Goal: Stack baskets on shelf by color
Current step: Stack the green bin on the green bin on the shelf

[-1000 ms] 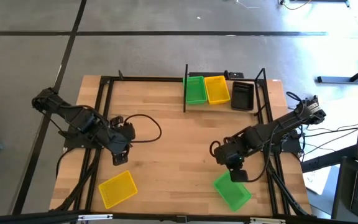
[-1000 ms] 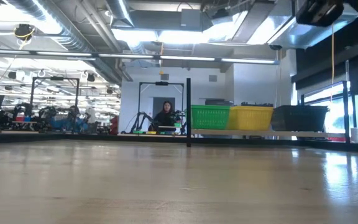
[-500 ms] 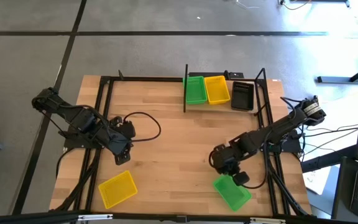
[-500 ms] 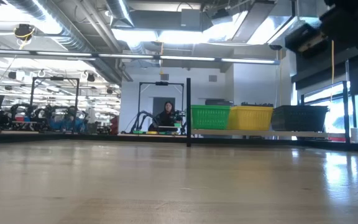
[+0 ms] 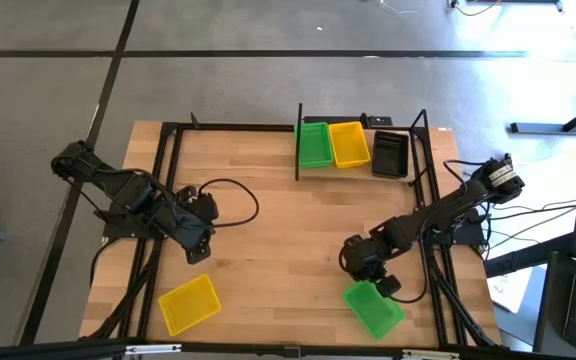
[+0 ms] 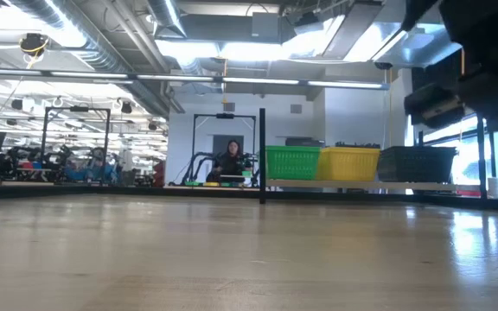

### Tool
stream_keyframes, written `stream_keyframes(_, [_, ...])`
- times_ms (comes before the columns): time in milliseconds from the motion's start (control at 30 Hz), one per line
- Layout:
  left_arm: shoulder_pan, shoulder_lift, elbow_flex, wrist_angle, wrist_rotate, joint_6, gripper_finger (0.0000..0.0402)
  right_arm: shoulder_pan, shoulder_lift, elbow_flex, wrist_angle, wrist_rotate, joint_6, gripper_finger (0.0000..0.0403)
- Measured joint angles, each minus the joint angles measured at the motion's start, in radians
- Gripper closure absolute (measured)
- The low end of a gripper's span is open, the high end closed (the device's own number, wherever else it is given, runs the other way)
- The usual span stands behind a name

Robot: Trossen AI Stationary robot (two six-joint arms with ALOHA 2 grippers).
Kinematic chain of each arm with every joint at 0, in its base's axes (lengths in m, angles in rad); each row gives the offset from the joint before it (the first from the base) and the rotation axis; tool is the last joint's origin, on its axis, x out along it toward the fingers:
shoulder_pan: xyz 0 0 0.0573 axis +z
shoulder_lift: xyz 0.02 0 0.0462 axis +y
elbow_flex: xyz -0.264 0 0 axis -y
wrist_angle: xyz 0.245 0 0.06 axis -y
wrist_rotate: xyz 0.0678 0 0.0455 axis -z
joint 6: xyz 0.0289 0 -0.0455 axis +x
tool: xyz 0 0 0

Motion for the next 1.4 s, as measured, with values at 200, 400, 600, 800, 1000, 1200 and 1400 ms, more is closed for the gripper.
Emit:
stream_keyframes(200, [0.000, 0.000, 0.000, 0.000, 0.000, 0.000, 0.0327, 0.000, 0.000, -0.061, 0.054, 0.011, -0.021, 0.0325])
stream_keyframes(400, [0.000, 0.000, 0.000, 0.000, -0.019, 0.000, 0.0327, 0.000, 0.000, -0.104, 0.130, 0.011, -0.014, 0.0332])
stream_keyframes(600, [0.000, 0.000, 0.000, 0.000, -0.020, 0.000, 0.0327, -0.002, 0.000, -0.068, 0.146, 0.011, 0.098, 0.0393])
stream_keyframes(800, [0.000, 0.000, 0.000, 0.000, -0.020, 0.000, 0.0327, -0.005, 0.000, 0.040, 0.068, 0.014, 0.145, 0.0398])
stream_keyframes(1000, [0.000, 0.000, 0.000, 0.000, -0.024, 0.011, 0.0327, -0.061, 0.000, 0.239, -0.222, 0.067, 0.142, 0.0400])
stream_keyframes(1200, [0.000, 0.000, 0.000, 0.000, -0.071, 0.065, 0.0327, -0.145, 0.000, 0.418, -0.452, 0.198, 0.090, 0.0401])
stream_keyframes(1400, [0.004, 0.000, 0.000, 0.001, -0.105, 0.115, 0.0327, -0.259, 0.000, 0.547, -0.602, 0.343, 0.018, 0.0402])
